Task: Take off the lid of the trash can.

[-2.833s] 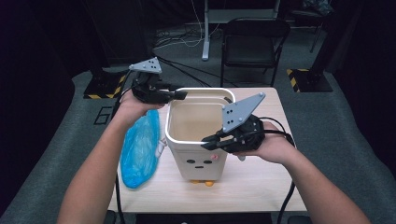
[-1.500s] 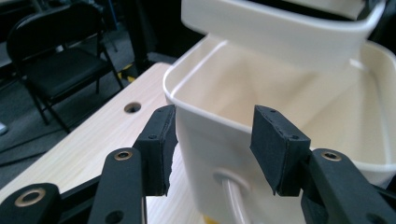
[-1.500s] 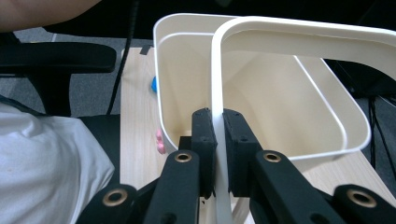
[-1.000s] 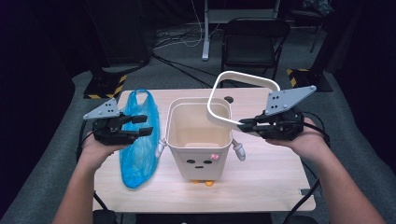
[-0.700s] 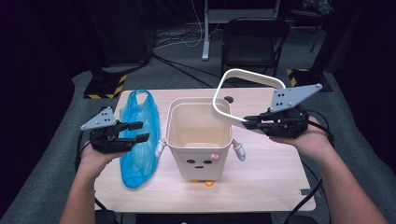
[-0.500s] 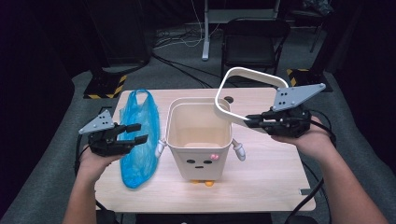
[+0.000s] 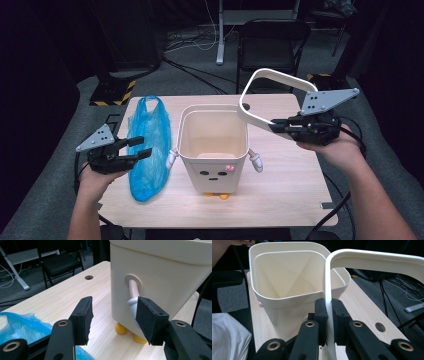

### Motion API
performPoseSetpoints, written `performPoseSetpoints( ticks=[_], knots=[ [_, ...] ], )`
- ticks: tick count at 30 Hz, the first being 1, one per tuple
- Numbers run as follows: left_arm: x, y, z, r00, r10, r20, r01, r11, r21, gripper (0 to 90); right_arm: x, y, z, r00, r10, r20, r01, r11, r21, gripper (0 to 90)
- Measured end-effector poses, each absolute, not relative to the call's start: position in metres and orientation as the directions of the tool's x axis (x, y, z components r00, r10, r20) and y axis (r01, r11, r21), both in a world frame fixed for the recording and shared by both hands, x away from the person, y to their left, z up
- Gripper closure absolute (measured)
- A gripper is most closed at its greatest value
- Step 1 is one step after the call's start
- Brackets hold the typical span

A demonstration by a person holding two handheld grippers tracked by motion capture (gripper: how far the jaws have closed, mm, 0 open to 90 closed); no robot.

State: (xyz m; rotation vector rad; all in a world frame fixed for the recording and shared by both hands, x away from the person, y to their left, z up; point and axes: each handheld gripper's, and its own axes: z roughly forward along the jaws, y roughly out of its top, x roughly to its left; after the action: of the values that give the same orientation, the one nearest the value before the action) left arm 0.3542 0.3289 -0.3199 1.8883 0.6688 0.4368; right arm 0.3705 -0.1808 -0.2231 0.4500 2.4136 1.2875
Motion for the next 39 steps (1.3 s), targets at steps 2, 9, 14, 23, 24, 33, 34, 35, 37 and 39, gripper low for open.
performPoseSetpoints(
  ticks=[2,9,14,23,24,33,34,35,37,39],
  knots=[
    [0.353,0.33,-0.32,0.776,0.631,0.0,0.251,-0.309,0.917,46.9,0.372,-0.186,-0.224,-0.875,0.455,-0.163,0.116,0.526,0.842,83.9],
    [0.351,0.329,-0.324,0.774,0.633,0.0,0.257,-0.314,0.914,46.8,0.379,-0.201,-0.234,-0.85,0.506,-0.147,0.159,0.511,0.845,83.9],
    [0.35,0.329,-0.324,0.769,0.639,0.007,0.257,-0.32,0.912,46.4,0.384,-0.207,-0.247,-0.834,0.536,-0.133,0.191,0.507,0.841,83.9],
    [0.351,0.327,-0.327,0.769,0.64,0.013,0.258,-0.329,0.908,45.8,0.391,-0.204,-0.275,-0.822,0.557,-0.121,0.225,0.512,0.829,83.9],
    [0.351,0.327,-0.328,0.767,0.641,0.015,0.258,-0.33,0.908,45.6,0.393,-0.203,-0.282,-0.82,0.561,-0.115,0.232,0.509,0.829,83.9],
    [0.353,0.329,-0.33,0.76,0.65,0.01,0.266,-0.325,0.908,44.1,0.398,-0.198,-0.315,-0.816,0.574,-0.07,0.269,0.484,0.833,83.9],
    [0.353,0.329,-0.33,0.76,0.65,0.01,0.266,-0.324,0.908,44.1,0.399,-0.198,-0.319,-0.816,0.574,-0.071,0.268,0.485,0.833,83.9],
    [0.353,0.329,-0.33,0.76,0.65,0.01,0.266,-0.324,0.908,44.1,0.399,-0.197,-0.323,-0.813,0.578,-0.069,0.273,0.483,0.832,83.8],
    [0.352,0.329,-0.33,0.76,0.65,0.01,0.265,-0.324,0.908,44.0,0.4,-0.195,-0.331,-0.808,0.585,-0.071,0.281,0.488,0.827,83.8],
    [0.353,0.329,-0.331,0.76,0.65,0.01,0.265,-0.323,0.908,44.0,0.4,-0.194,-0.335,-0.805,0.589,-0.075,0.282,0.491,0.824,83.8]
  ],
)
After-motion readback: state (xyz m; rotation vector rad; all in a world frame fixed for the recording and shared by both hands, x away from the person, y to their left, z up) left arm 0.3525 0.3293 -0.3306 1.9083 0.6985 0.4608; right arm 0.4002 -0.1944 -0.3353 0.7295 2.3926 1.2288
